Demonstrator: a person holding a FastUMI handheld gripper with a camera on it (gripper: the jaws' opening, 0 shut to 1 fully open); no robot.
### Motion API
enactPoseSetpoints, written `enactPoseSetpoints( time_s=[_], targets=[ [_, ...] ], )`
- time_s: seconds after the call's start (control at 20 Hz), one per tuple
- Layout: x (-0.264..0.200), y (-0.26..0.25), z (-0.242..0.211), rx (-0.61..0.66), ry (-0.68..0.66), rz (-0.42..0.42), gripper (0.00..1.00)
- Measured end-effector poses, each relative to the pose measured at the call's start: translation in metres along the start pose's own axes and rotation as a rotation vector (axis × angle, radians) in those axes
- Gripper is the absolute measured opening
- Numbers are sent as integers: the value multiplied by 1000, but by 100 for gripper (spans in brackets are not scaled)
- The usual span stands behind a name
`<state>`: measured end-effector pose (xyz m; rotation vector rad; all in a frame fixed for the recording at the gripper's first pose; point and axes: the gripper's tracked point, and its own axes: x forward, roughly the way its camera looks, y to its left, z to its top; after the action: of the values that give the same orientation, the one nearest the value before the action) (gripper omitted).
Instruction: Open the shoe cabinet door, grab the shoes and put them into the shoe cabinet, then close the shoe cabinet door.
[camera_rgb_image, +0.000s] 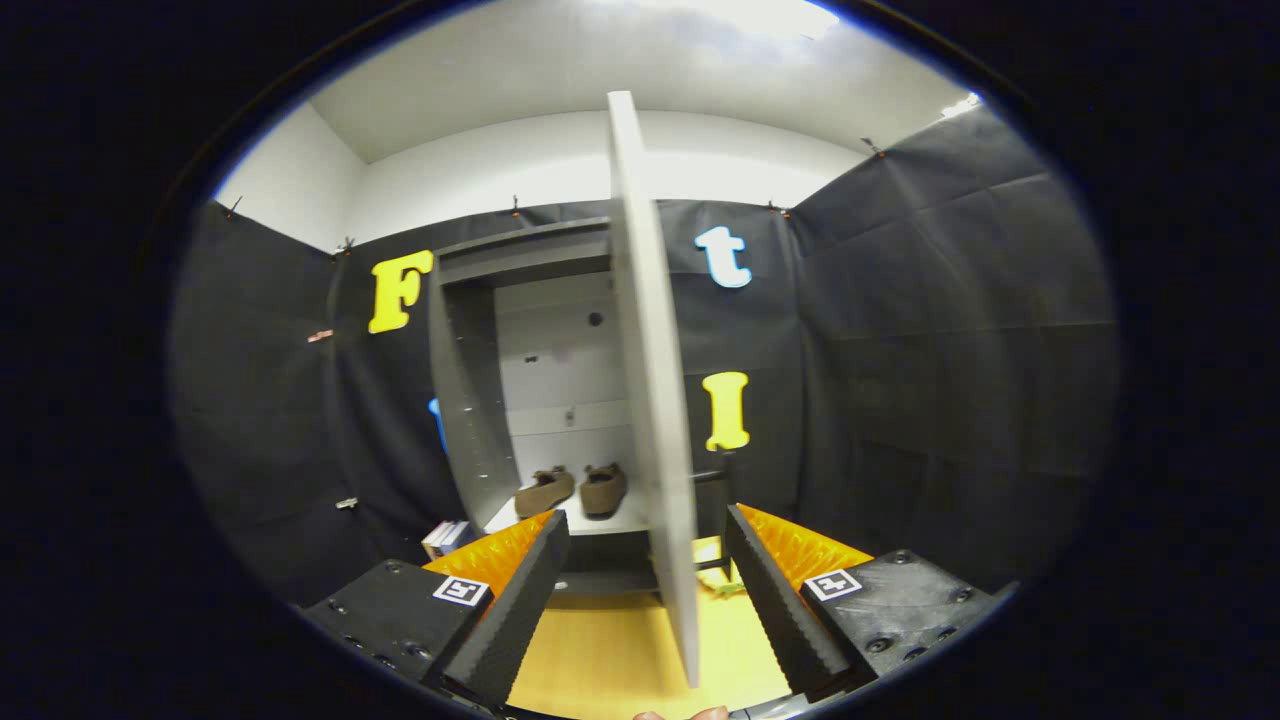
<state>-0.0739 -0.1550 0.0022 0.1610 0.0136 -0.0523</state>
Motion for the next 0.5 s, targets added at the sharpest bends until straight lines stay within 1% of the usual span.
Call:
enactPoseSetpoints(
  time_s=[0.2,0.3,0.4,0.5],
  targets=[
    [22,-60,2,-19,2,-112,98],
    [43,-77,-4,-36,18,-154,98],
    [60,-89,-13,-51,49,-178,98],
    [76,-86,-14,-48,55,-172,97]
  ],
)
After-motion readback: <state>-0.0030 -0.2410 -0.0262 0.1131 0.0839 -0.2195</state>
